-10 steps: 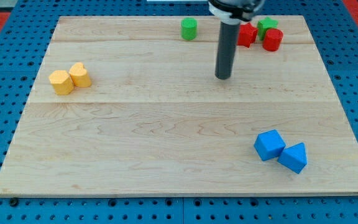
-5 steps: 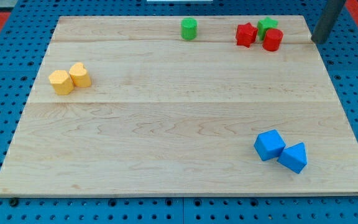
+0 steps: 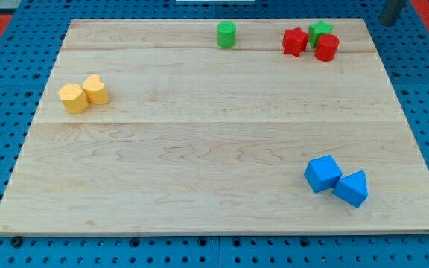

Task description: Move the green star and red blocks towards the center

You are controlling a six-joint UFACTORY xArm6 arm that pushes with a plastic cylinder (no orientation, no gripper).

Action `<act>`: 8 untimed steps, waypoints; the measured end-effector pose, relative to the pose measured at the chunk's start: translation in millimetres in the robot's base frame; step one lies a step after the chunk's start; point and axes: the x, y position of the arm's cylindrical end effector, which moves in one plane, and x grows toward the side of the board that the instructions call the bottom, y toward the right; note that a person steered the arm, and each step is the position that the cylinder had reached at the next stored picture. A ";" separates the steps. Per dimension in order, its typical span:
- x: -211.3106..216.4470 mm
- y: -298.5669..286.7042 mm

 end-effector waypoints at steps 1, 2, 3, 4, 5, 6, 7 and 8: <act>-0.2 -1.8; 0.3 -4.6; 0.3 -4.6; 0.4 -20.5; 0.1 -55.9; 17.9 -113.1; 42.9 -132.1; 83.3 -142.8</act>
